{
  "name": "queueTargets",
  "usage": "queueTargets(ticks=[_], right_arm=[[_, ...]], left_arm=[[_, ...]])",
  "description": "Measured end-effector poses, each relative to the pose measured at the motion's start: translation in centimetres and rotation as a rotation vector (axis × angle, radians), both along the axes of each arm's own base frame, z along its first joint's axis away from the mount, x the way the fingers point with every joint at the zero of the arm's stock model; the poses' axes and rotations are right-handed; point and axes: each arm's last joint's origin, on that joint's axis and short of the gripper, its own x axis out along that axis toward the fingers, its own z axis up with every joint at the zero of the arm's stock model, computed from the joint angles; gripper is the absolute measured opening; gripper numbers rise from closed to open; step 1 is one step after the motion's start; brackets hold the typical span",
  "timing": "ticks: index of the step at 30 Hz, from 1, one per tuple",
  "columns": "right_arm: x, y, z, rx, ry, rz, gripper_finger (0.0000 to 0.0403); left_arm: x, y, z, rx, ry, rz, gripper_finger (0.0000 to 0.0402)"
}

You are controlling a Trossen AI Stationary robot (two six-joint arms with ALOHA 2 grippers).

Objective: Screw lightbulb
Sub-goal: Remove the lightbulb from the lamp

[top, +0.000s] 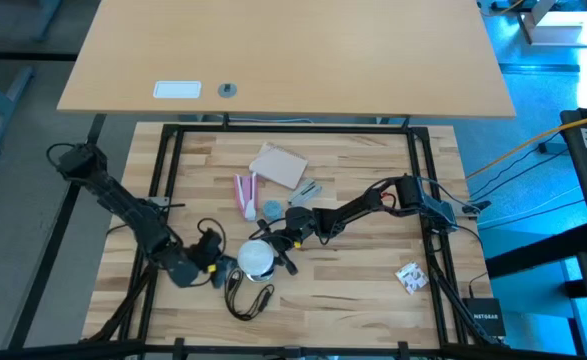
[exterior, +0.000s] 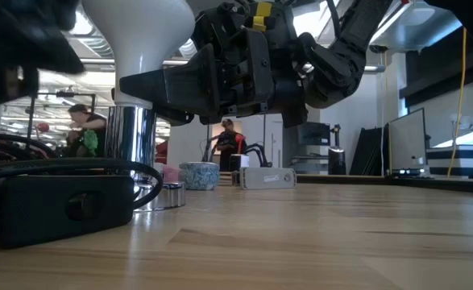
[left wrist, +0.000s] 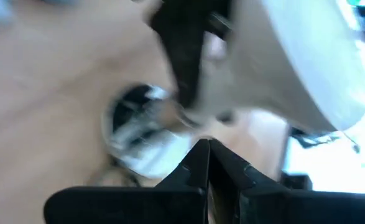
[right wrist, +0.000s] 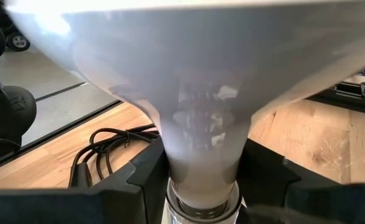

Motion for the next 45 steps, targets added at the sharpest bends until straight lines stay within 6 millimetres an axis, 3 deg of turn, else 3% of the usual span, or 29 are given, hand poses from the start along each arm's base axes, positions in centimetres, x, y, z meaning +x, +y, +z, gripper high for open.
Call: queueTargets(ticks=[6, 14, 21, 36, 45], right_arm=[[0.0, 0.0, 0.0, -0.002, -0.007, -0.001, 0.0168], [0.1, -0.6, 0.0, -0.001, -0.009, -0.011, 0.0168], [0.1, -0.6, 0.0, -0.002, -0.010, -0.012, 0.0168], [0.0, -0.5, 0.0, 0.008, -0.008, 0.033, 0.0168], [-0.1, -0.4, 0.1, 0.017, -0.007, 0.082, 0.0168]], left_arm=[[0.0, -2.6, -0.8, -0.076, -0.053, -0.072, 0.0000], [1.3, -4.2, -5.4, -0.101, 0.001, -0.022, 0.0000], [2.8, -4.6, -8.1, -0.128, -0.037, 0.041, 0.0000], [2.4, -3.5, -9.2, -0.111, 0.054, 0.154, 0.0000], [0.6, -1.7, -8.2, 0.012, 0.206, 0.179, 0.0000]])
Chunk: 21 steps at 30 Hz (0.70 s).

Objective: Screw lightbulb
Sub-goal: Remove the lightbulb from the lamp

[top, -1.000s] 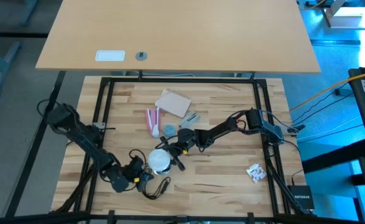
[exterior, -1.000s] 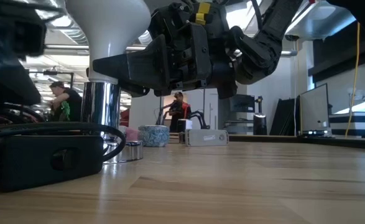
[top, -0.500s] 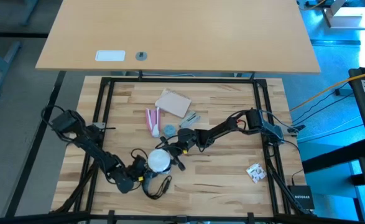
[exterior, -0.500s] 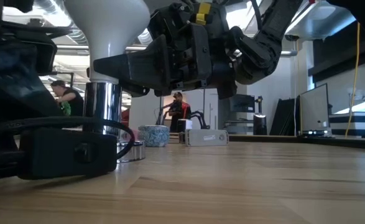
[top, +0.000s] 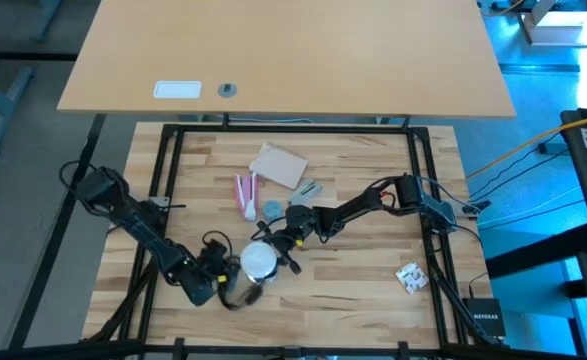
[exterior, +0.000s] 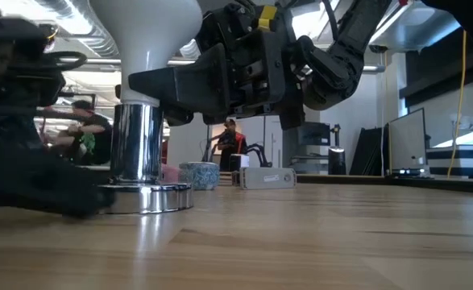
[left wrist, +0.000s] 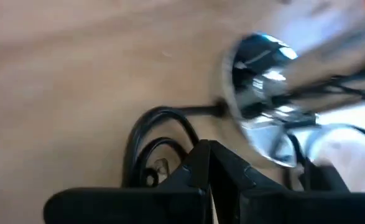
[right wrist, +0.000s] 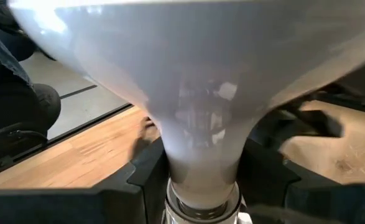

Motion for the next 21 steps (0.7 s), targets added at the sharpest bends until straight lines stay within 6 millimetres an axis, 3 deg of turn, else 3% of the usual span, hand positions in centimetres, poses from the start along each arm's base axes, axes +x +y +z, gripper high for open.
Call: queueTargets(ticks=[6, 13, 21], right_arm=[[0.0, 0.0, 0.0, 0.000, -0.002, -0.002, 0.0168], [0.0, 0.0, 0.0, 0.000, -0.002, -0.002, 0.0168], [0.0, 0.0, 0.0, -0.002, -0.002, -0.011, 0.0168]], left_arm=[[-0.8, 2.0, 0.5, 0.118, 0.119, 0.036, 0.0000], [0.0, 4.4, 0.4, 0.269, 0.222, 0.044, 0.0000], [0.5, 5.6, 1.8, 0.293, 0.198, 0.039, 0.0000]])
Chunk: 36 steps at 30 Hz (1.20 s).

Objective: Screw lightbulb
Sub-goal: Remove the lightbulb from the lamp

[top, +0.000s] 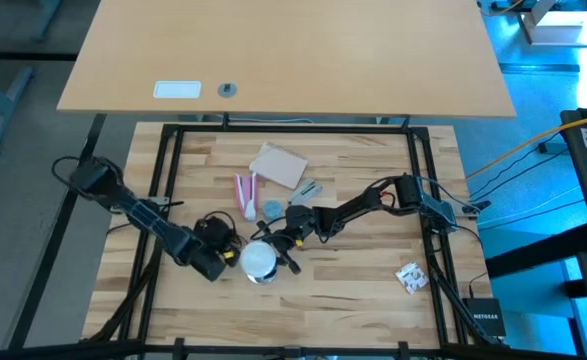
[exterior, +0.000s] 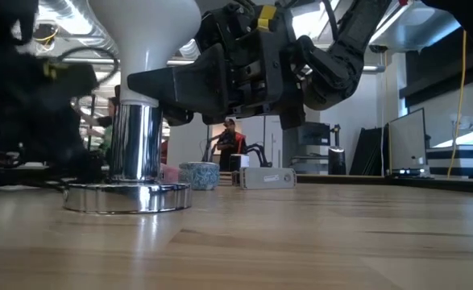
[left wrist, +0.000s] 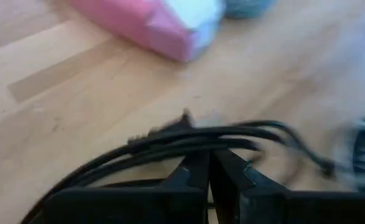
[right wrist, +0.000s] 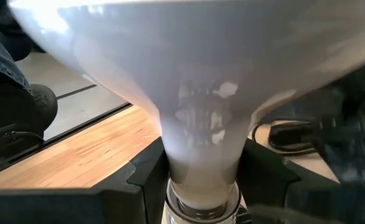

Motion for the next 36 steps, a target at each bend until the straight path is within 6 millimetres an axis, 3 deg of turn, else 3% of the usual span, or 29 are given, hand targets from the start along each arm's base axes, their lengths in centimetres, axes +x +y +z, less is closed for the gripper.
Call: queueTargets(ticks=[8, 12, 20, 27, 32, 36], right_arm=[[0.0, 0.0, 0.0, -0.009, -0.006, -0.020, 0.0168], [0.1, -0.1, 0.0, -0.027, -0.017, -0.057, 0.0168], [0.1, -0.1, 0.1, -0.031, -0.021, -0.065, 0.0168], [0.2, -0.2, 0.1, -0.032, -0.020, -0.072, 0.0168], [0.2, -0.2, 0.1, -0.033, -0.021, -0.073, 0.0168], [0.2, -0.2, 0.1, -0.032, -0.021, -0.072, 0.0168]], left_arm=[[-0.6, -2.4, 5.0, -0.189, -0.255, -0.214, 0.0000], [-0.4, -3.8, 5.8, -0.218, -0.352, -0.295, 0.0000], [-0.7, -5.8, 3.9, -0.296, -0.325, -0.295, 0.0000], [0.6, -7.5, 1.2, -0.342, -0.389, -0.262, 0.0000], [1.5, -7.6, -0.7, -0.339, -0.404, -0.216, 0.0000], [1.9, -7.4, -1.2, -0.339, -0.404, -0.177, 0.0000]])
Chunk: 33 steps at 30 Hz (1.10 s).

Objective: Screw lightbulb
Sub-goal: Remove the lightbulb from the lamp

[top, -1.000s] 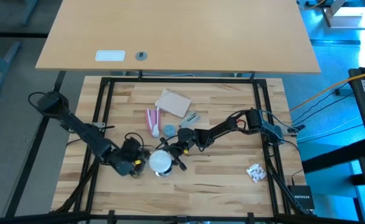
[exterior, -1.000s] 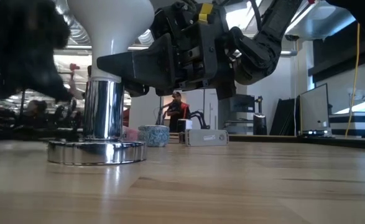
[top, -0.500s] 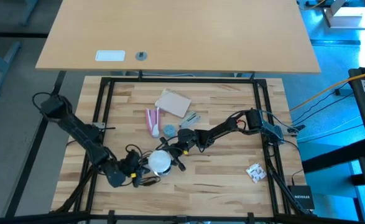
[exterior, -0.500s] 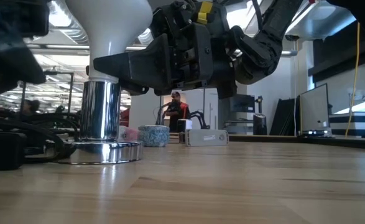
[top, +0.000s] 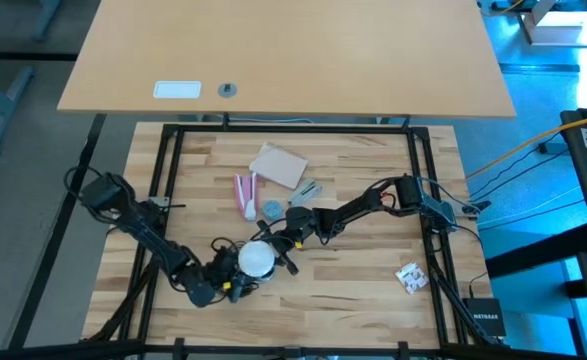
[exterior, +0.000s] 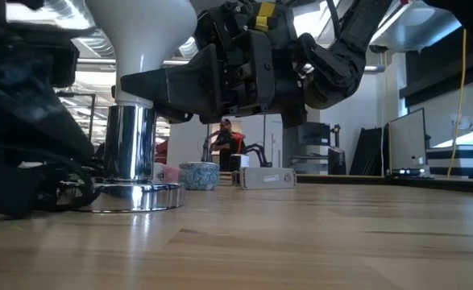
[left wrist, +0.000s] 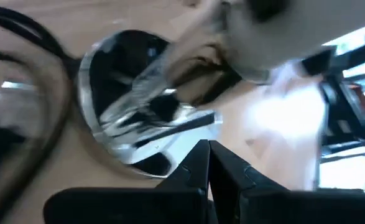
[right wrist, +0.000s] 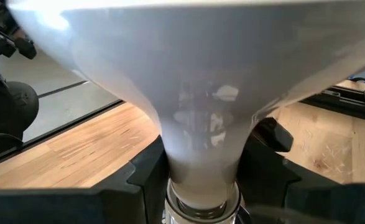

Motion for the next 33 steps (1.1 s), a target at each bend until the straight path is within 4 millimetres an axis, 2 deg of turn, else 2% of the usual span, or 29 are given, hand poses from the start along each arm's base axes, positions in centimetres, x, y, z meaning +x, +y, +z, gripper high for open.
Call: queueTargets(ticks=[8, 20, 30, 33], right_arm=[[0.0, 0.0, 0.0, 0.002, 0.000, 0.009, 0.0168], [0.0, 0.0, 0.0, 0.024, 0.012, 0.037, 0.0168], [-0.1, 0.0, 0.1, 0.027, 0.013, 0.048, 0.0168], [-0.1, 0.2, 0.0, 0.034, 0.021, 0.070, 0.0168]], left_arm=[[0.0, 1.1, -0.8, -0.018, 0.114, 0.034, 0.0000], [0.0, 2.3, -0.9, 0.030, 0.191, 0.054, 0.0000], [-0.3, 4.8, 0.7, 0.219, 0.285, 0.010, 0.0000], [-0.4, 5.9, 0.4, 0.316, 0.347, -0.017, 0.0000]])
